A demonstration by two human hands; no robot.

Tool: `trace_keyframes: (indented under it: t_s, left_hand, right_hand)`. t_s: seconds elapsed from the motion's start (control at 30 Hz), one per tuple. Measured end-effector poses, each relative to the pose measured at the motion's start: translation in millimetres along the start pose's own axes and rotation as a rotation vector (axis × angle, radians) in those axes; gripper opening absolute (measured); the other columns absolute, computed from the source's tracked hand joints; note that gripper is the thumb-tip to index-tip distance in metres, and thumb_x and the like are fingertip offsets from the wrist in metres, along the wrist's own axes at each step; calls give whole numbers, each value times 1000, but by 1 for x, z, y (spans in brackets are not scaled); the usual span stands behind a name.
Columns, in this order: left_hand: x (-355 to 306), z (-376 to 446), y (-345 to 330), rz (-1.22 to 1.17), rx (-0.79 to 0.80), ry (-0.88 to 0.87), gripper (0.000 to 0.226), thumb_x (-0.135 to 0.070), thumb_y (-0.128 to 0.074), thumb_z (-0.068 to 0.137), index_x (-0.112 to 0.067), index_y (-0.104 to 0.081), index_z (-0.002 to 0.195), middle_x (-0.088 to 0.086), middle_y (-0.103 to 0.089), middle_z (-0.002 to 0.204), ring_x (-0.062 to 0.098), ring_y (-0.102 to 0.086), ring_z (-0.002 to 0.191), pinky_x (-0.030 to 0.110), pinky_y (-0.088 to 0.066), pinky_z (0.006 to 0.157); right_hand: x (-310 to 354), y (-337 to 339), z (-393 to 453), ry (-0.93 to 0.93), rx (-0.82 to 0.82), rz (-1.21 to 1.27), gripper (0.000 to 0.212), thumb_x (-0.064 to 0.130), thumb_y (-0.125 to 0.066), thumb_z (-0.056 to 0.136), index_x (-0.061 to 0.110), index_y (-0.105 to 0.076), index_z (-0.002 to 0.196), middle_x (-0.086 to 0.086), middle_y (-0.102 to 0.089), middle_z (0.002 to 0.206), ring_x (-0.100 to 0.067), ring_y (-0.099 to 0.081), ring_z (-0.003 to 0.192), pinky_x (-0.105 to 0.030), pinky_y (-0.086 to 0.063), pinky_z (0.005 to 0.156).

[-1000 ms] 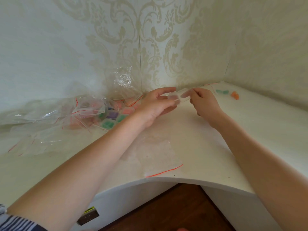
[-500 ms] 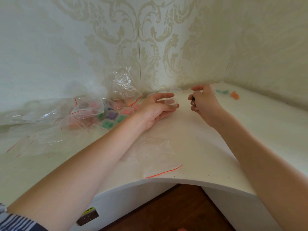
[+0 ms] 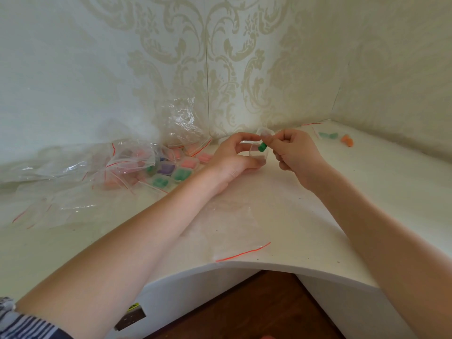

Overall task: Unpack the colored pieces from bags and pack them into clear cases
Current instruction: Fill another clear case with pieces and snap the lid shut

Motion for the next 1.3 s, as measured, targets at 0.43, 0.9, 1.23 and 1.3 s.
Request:
trace_keyframes:
  t_s: [0.43,0.9,1.23,1.3]
  left_hand:
    - [-1,0,-10,-151,90,12,32,7,-66,81,-8,-60,109,10,-69,108,19,-67,94,29,-55,85]
    - [7,6,10,-390,-139,151,15,8,-53,89,-4,-60,93,20,-64,104,23,-70,77,26,-59,72]
    - [9,5,15,-397,-209,186,23,10,-42,90,-2,-62,93,26,-62,112,25,-68,77,26,-59,70]
    - [7,4,13,-354,-190,171,23,10,-42,90,-3,-61,92,24,-62,109,24,-68,77,26,-59,71]
  right_hand:
    - [6,-1,-5,133,-107,-164,23,26,-72,83,8,-59,79,-19,-61,67,-7,-47,51,-18,-35,49]
    - [-4,-2,-2,-138,-58,273,40,-14,-25,81,12,-55,87,-4,-50,78,-12,-41,61,-21,-37,55]
    - [-1,10,-5,-55,-145,381,18,11,-72,83,3,-56,85,-14,-69,81,-24,-73,73,-23,-58,67]
    - [0,10,-5,-81,-141,364,20,15,-72,83,2,-58,81,-13,-69,78,-23,-73,68,-21,-57,62]
Point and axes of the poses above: each hand's wrist, its own z-axis towards the middle knuckle, its own y-axis out of the back of the hand, x = y × z, the point moved 8 cm from there along z, towards the middle knuckle
